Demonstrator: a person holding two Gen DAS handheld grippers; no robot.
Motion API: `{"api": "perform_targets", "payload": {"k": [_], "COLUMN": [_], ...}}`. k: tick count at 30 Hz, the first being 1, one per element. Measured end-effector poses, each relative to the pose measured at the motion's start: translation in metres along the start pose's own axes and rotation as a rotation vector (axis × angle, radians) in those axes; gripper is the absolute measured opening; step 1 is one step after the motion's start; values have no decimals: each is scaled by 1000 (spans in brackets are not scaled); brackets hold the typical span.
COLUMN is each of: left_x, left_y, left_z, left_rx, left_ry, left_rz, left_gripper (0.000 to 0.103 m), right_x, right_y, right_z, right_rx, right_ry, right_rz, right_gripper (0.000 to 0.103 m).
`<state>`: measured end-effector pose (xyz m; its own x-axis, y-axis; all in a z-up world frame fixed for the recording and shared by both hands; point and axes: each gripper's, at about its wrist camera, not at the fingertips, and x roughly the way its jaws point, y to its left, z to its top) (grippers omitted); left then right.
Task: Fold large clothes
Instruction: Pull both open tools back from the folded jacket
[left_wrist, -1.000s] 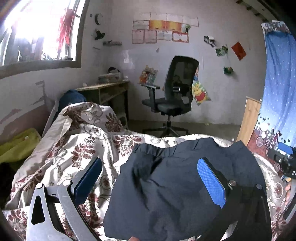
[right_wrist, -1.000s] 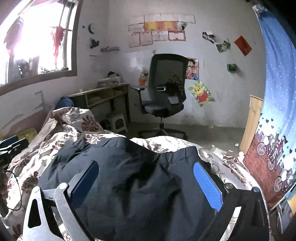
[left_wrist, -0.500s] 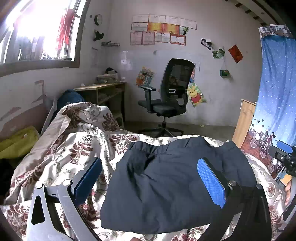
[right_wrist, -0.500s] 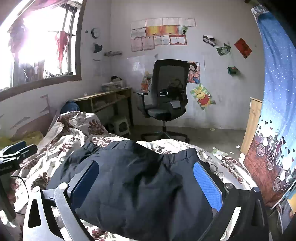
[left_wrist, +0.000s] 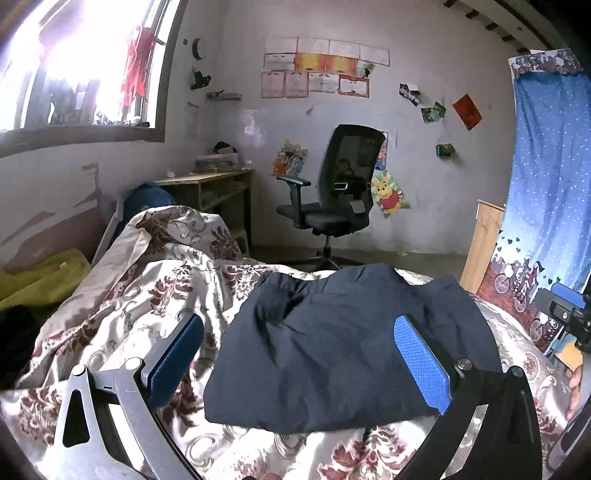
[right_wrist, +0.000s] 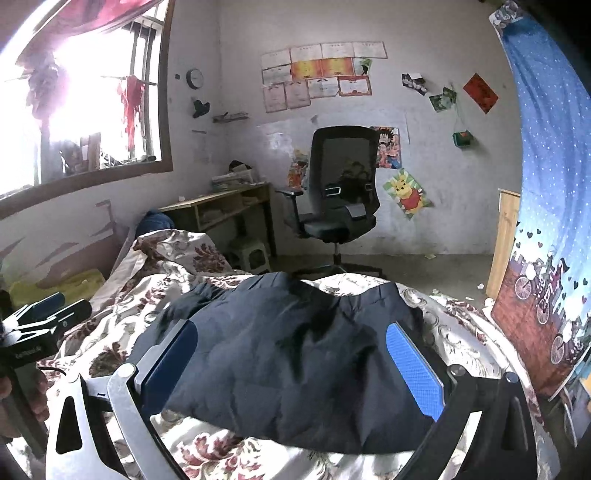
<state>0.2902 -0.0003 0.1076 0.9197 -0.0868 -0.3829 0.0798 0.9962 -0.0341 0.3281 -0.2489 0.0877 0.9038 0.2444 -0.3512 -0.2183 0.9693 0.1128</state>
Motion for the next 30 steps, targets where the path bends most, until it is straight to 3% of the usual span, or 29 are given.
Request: {"api": "perform_targets", "payload": {"k": [11,30], "left_x": [-48,-90], "left_y": [-18,-31], "left_z": [-34,-89], "left_rx": [41,81], "left_ry": [5,12], "left_rz": [22,27], "left_gripper": [101,101], "right_x": [-46,-94], "right_y": [10,33], "right_z": [-26,-82], "right_rx": [-16,-53], "right_ry": [10,21], "right_rz": [9,10], "right_gripper": [103,103]}}
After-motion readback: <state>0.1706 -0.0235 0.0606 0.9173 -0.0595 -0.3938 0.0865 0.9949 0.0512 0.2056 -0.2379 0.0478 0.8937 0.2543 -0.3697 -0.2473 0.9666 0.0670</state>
